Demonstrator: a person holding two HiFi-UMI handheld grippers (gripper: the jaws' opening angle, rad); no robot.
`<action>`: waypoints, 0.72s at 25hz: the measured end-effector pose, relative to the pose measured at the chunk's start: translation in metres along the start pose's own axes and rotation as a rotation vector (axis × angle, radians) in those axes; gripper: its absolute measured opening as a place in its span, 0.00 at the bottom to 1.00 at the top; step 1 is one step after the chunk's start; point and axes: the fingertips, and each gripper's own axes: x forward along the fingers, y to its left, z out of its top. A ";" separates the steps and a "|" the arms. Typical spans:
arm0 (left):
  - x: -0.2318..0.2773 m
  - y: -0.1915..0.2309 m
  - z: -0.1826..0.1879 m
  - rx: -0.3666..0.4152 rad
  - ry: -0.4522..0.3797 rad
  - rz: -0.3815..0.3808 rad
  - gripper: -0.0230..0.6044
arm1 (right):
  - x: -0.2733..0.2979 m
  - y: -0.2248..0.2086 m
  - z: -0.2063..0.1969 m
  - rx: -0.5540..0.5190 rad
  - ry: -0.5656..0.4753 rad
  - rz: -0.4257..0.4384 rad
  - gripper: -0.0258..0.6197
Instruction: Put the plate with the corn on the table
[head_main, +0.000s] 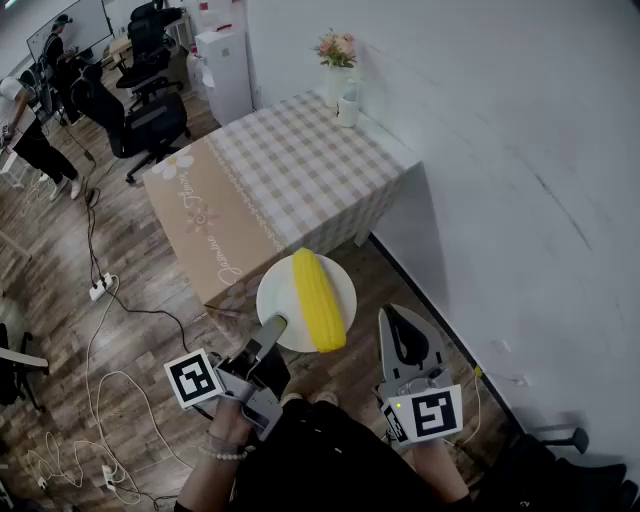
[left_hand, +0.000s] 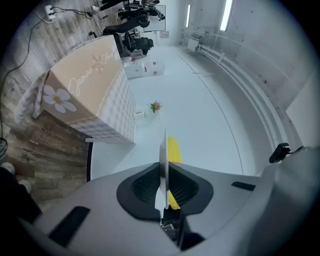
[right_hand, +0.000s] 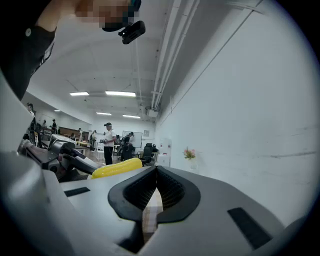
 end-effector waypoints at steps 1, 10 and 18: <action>0.000 0.001 0.000 0.001 -0.001 0.001 0.10 | 0.000 0.001 0.000 -0.001 0.000 0.003 0.10; -0.001 0.002 0.003 0.004 -0.007 0.001 0.10 | 0.004 0.004 -0.001 -0.002 0.006 0.016 0.10; -0.002 0.003 0.005 -0.001 -0.006 -0.006 0.10 | 0.015 0.011 -0.025 0.196 0.103 0.069 0.10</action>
